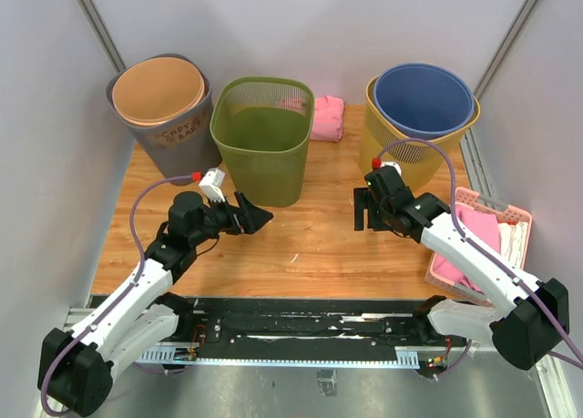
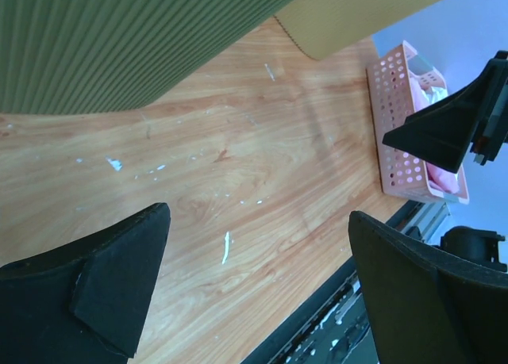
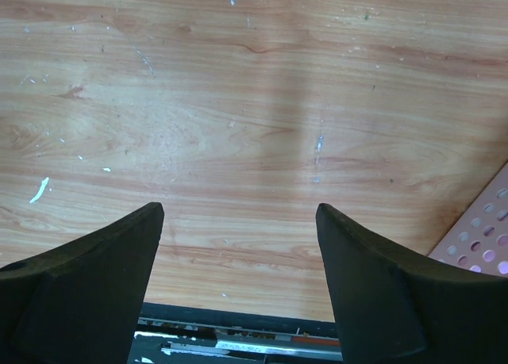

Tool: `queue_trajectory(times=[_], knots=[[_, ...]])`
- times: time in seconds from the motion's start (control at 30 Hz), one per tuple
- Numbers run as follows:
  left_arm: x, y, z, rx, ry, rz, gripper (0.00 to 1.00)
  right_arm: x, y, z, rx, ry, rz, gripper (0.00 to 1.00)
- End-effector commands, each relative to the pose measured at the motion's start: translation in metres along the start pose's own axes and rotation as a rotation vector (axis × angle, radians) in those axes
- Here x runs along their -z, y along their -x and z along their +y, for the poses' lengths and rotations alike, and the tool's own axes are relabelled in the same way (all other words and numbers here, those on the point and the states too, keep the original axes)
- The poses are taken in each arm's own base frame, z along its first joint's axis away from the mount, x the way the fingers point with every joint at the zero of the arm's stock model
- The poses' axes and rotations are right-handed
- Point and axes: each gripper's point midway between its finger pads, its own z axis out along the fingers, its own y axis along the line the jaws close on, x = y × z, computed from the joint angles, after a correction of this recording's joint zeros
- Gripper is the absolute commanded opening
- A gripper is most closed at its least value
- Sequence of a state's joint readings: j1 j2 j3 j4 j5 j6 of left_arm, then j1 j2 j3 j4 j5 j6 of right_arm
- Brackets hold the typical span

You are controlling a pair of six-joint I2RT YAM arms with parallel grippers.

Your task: Turn the large container upside down

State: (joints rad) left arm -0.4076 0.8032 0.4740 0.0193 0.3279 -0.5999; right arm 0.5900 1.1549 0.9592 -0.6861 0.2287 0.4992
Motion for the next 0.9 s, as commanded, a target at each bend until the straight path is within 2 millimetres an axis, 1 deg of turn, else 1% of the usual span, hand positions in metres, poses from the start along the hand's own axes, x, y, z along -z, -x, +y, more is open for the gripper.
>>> queue_trajectory(times=[0.0,0.2,0.27,0.33,0.4,0.53,0.63,0.67,0.7,0.8,0.87], knots=[[-0.011,0.002,-0.014,-0.002,-0.069,-0.032,0.99,0.002,0.006,0.003,-0.023,0.016,-0.037,0.8],[-0.027,-0.02,-0.026,-0.035,-0.078,0.008,0.99,0.003,0.004,0.007,0.01,0.052,-0.042,0.79],[-0.031,-0.029,-0.03,-0.061,-0.07,0.036,0.99,0.009,0.011,0.006,0.05,0.051,-0.071,0.79],[-0.034,-0.037,-0.037,-0.099,-0.07,0.053,0.99,0.018,0.023,0.001,0.096,0.032,-0.103,0.79],[-0.035,-0.044,-0.041,-0.125,-0.066,0.063,0.99,0.031,0.039,-0.001,0.131,0.024,-0.149,0.79],[-0.038,-0.056,-0.045,-0.16,-0.078,0.1,0.99,0.063,0.084,-0.009,0.16,-0.019,-0.301,0.8],[-0.039,-0.055,-0.051,-0.192,-0.094,0.101,0.99,0.094,0.121,-0.015,0.194,-0.058,-0.411,0.81],[-0.039,-0.053,-0.052,-0.201,-0.099,0.095,0.99,0.108,0.136,-0.016,0.212,-0.068,-0.449,0.81],[-0.039,-0.051,-0.055,-0.21,-0.108,0.091,0.99,0.117,0.147,-0.02,0.224,-0.088,-0.467,0.81],[-0.04,-0.055,-0.066,-0.272,-0.17,0.141,0.99,0.128,0.173,-0.027,0.217,-0.09,-0.498,0.72],[-0.043,-0.061,-0.07,-0.294,-0.187,0.199,0.99,0.129,0.189,-0.032,0.179,-0.044,-0.508,0.69]])
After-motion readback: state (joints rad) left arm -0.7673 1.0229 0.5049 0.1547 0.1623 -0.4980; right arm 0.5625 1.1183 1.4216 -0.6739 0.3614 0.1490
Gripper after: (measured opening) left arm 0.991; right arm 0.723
